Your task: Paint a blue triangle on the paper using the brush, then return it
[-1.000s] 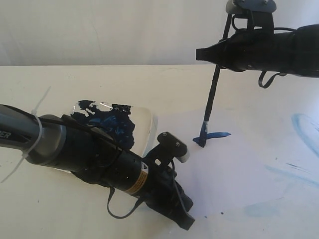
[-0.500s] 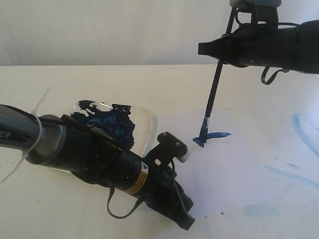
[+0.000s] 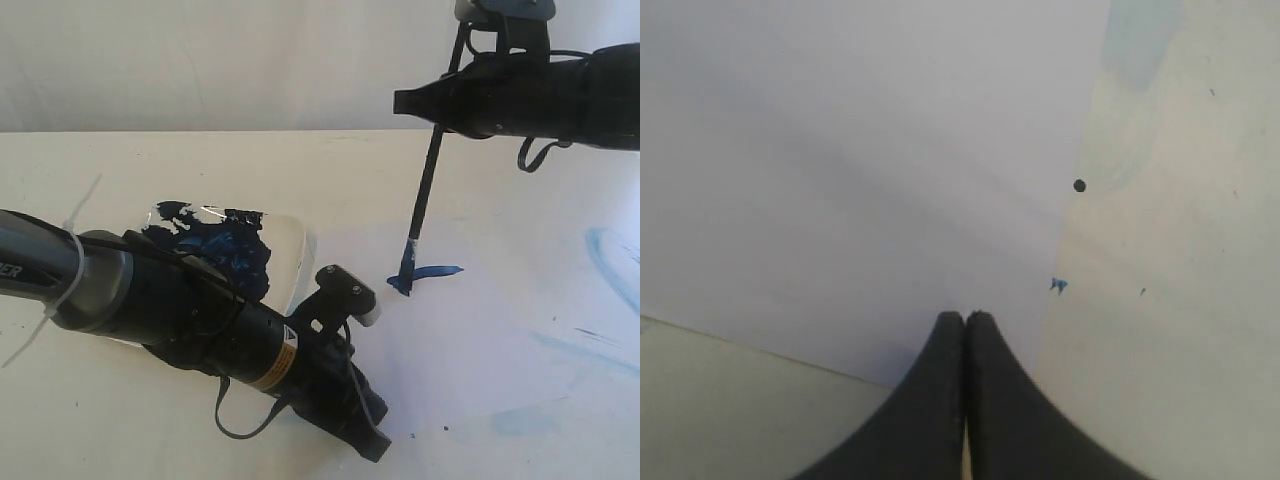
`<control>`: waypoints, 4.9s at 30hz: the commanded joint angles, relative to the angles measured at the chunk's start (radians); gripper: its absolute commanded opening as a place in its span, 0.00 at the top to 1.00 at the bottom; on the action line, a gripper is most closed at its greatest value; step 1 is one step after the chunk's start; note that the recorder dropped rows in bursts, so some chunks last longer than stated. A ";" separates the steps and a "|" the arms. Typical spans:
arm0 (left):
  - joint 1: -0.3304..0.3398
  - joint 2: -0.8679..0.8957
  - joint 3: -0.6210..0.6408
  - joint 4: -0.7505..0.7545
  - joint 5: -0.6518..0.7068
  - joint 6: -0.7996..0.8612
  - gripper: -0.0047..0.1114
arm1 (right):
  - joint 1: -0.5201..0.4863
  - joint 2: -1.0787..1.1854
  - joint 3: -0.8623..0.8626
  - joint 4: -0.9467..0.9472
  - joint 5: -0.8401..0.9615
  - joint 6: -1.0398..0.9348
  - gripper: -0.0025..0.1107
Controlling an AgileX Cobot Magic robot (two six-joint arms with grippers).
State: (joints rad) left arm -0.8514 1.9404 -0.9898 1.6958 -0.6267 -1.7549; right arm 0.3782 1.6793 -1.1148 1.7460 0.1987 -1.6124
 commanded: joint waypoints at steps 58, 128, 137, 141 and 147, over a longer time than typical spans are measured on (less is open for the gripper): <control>0.003 0.002 0.002 0.012 0.011 -0.014 0.96 | -0.001 -0.275 0.278 -0.002 -0.237 0.002 0.98; 0.003 0.002 0.002 0.018 -0.019 -0.021 0.96 | -0.310 -0.212 0.046 -1.122 0.224 1.435 0.98; 0.003 0.002 0.002 0.018 -0.015 -0.021 0.96 | -0.310 -0.173 0.046 -1.135 0.117 1.433 0.98; 0.003 0.002 0.002 0.018 -0.013 -0.018 0.96 | -0.310 -0.142 0.046 -1.135 0.111 1.435 0.98; 0.003 0.002 0.002 0.018 -0.009 -0.018 0.96 | -0.310 -0.123 0.046 -1.137 0.066 1.470 0.98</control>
State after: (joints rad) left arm -0.8514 1.9404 -0.9898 1.7016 -0.6469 -1.7701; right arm 0.0749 1.5564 -1.0743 0.6201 0.3115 -0.1627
